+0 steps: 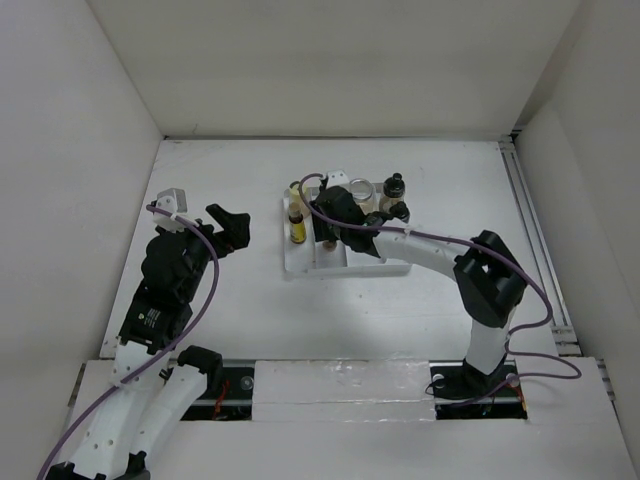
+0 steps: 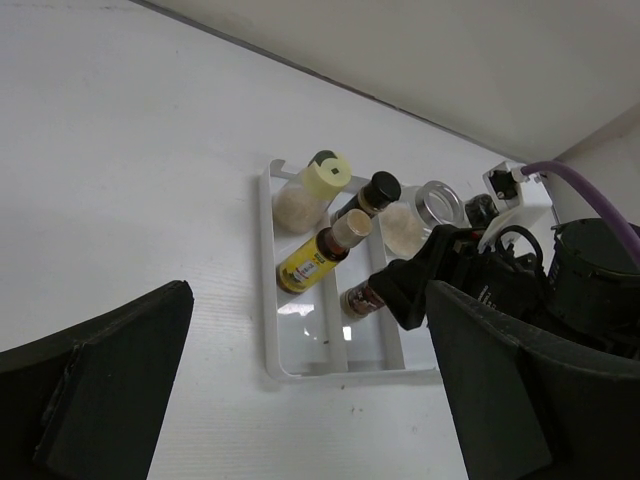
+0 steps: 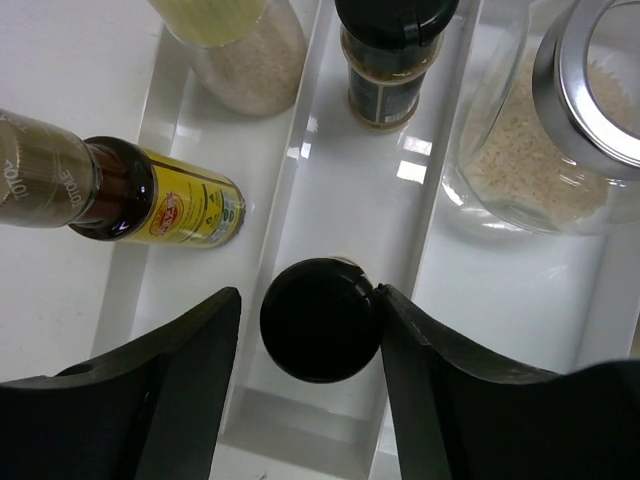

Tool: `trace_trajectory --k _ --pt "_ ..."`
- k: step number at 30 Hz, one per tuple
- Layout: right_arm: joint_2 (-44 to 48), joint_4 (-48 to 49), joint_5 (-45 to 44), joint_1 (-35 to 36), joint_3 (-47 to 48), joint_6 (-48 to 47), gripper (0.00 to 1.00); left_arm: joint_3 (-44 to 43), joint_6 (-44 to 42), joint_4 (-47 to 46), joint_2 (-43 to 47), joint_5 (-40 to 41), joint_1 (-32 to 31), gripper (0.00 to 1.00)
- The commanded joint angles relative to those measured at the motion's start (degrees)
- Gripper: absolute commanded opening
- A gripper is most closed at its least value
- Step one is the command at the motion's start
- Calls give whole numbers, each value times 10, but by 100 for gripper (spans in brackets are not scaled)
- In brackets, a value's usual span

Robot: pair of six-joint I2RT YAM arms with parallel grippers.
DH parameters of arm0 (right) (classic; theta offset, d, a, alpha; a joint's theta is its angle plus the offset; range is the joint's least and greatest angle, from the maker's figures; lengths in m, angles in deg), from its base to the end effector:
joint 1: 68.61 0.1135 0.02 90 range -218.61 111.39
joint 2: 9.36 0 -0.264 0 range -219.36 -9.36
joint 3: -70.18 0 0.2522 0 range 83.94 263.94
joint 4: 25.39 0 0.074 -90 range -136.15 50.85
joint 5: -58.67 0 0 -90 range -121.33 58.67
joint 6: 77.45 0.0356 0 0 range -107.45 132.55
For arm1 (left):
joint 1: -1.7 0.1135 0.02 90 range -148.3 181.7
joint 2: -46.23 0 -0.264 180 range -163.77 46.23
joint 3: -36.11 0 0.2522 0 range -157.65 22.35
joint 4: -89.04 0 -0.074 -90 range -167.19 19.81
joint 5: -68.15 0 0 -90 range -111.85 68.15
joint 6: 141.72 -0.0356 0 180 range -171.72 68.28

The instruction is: Organize the condiment bottles

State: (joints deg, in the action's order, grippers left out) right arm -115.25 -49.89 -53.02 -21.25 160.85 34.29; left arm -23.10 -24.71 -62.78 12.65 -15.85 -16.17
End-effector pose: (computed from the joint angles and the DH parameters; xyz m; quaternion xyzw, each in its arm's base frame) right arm 0.2928 0.2986 0.2328 -0.1192 0.8847 0.0963 0.4403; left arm 0.1313 -0.0384 0.3637 -0.0936 0.7165 -0.2285 0.6524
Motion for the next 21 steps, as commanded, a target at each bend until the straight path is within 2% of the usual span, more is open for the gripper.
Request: trace_trajectory --k 1,2,4,5,10,16,21 --pt "-3 29 -8 5 25 -2 63 -4 -8 -16 1 -8 4 99" --pt "8 29 -8 5 19 -2 71 -4 -8 -16 1 -8 4 99" --pt "17 29 -8 5 18 -2 78 -4 -8 -16 1 -8 4 99" --pt "31 29 -8 5 13 -2 86 -4 -8 -16 1 -8 4 99" --pt "100 29 -8 10 3 -2 100 -4 -8 -16 1 -3 4 99" --pt "232 29 -19 10 -57 -2 100 -4 -8 -22 12 4 4 99" --pt "410 29 -40 21 -133 -2 100 1 -8 -32 23 9 4 99"
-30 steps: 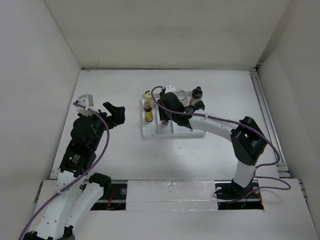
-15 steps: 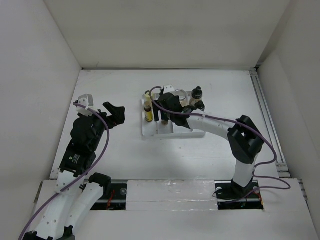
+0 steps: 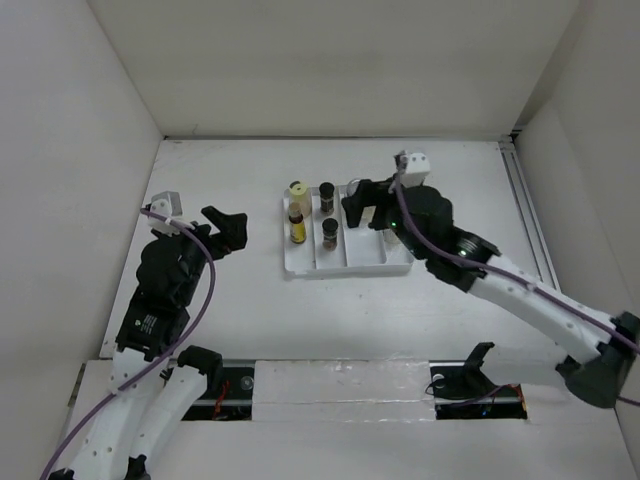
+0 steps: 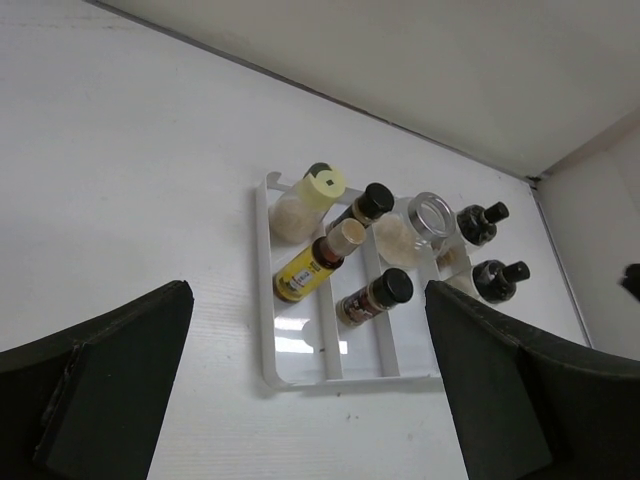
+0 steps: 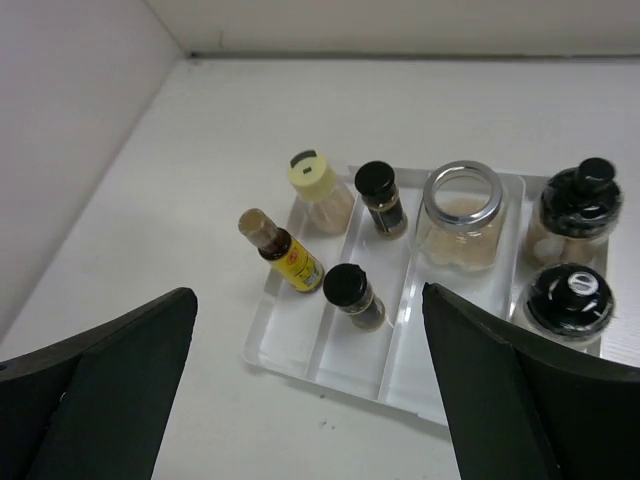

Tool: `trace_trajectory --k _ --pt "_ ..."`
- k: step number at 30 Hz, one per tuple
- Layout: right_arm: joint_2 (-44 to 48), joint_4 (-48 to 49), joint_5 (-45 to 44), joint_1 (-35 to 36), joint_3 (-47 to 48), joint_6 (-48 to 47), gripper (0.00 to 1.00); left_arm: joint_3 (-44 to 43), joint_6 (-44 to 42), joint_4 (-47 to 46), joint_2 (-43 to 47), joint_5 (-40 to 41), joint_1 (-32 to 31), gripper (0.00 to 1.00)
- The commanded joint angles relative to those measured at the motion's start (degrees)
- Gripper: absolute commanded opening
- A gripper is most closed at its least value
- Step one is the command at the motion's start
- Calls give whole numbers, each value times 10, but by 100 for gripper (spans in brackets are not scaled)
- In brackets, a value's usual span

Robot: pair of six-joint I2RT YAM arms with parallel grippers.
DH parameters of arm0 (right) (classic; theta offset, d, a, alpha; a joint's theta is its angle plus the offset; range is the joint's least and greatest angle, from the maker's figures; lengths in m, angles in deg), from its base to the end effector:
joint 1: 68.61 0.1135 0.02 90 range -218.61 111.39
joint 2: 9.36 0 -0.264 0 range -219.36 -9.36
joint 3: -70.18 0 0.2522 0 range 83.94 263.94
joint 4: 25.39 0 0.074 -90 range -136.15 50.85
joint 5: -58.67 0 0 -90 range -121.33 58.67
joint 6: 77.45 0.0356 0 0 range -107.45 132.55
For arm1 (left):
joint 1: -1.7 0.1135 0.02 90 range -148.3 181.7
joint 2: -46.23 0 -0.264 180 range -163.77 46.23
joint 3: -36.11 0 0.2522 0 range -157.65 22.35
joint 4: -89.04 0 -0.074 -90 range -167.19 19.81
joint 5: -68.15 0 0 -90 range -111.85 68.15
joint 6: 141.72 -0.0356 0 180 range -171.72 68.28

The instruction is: Organize the condiment bottles

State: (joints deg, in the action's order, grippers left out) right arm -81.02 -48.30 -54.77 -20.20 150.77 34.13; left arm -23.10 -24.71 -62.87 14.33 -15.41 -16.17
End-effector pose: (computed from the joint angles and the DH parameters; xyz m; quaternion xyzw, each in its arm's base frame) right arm 0.2028 0.2072 0.3775 -0.0573 0.7794 0.2147 0.5857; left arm 0.1243 -0.0359 0.3672 -0.0960 0.7054 -0.2307 0.6633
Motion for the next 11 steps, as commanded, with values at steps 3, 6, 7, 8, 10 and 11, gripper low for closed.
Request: trace_trajectory --k 3,6,7,8,10,11 --pt "182 13 -35 11 -94 11 100 6 -8 -37 11 -1 4 99" --pt "279 33 -49 11 -161 19 100 11 -8 -43 17 -1 4 99" --pt "296 33 -49 11 -172 19 100 12 -8 -49 24 -7 4 99" --pt "311 33 -49 11 -182 19 100 19 -8 -49 24 -12 4 99" --pt "335 16 -49 11 -195 26 100 19 -8 -56 29 -20 4 99" --pt "335 2 -49 11 -195 31 100 19 -8 -56 29 -25 4 99"
